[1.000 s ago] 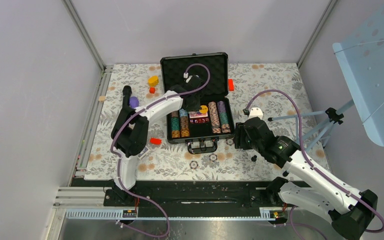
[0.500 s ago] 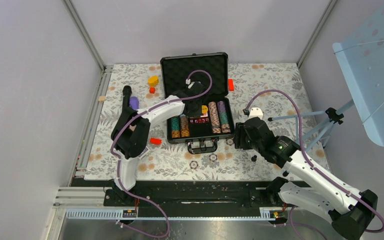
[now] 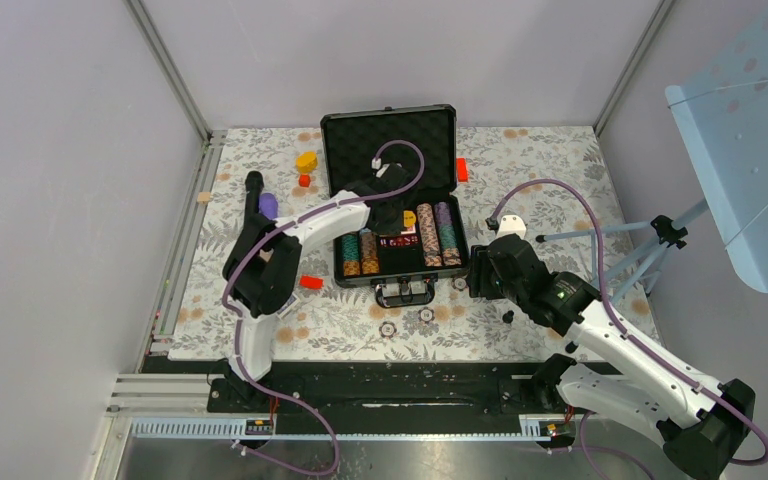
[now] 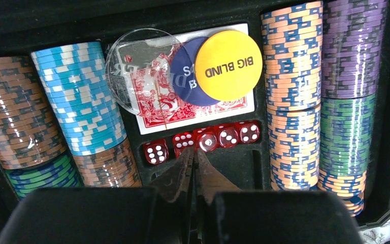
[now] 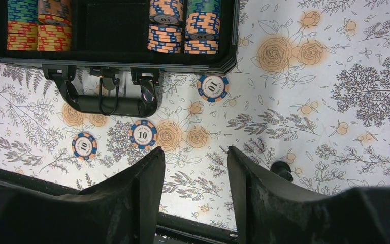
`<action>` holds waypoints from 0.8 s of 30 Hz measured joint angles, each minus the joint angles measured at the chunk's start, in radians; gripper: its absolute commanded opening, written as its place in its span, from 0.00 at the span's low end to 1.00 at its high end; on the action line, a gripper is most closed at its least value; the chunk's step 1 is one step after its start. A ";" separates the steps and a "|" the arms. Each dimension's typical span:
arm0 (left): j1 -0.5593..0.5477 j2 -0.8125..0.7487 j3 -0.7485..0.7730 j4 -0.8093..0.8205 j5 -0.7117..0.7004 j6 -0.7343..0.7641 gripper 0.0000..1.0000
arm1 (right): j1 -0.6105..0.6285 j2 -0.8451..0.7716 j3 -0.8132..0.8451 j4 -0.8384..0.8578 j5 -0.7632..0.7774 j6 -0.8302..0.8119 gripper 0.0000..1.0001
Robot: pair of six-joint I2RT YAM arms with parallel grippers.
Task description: Pack up texas hold em set
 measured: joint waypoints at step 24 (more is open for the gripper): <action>0.000 0.045 -0.010 0.001 0.000 0.000 0.03 | 0.000 0.005 0.000 0.000 0.000 0.000 0.57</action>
